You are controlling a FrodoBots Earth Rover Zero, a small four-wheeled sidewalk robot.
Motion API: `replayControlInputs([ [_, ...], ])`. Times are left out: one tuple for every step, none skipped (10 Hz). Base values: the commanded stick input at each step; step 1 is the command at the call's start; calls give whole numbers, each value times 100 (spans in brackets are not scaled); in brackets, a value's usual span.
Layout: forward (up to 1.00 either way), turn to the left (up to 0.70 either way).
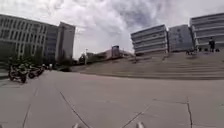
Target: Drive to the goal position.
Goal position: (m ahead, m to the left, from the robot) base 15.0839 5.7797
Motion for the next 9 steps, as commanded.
replayControlInputs([
  [70,14],
  [70,14],
  [70,14],
  [70,14],
  [70,14],
  [70,14],
  [70,14],
  [70,14],
  [70,14],
])
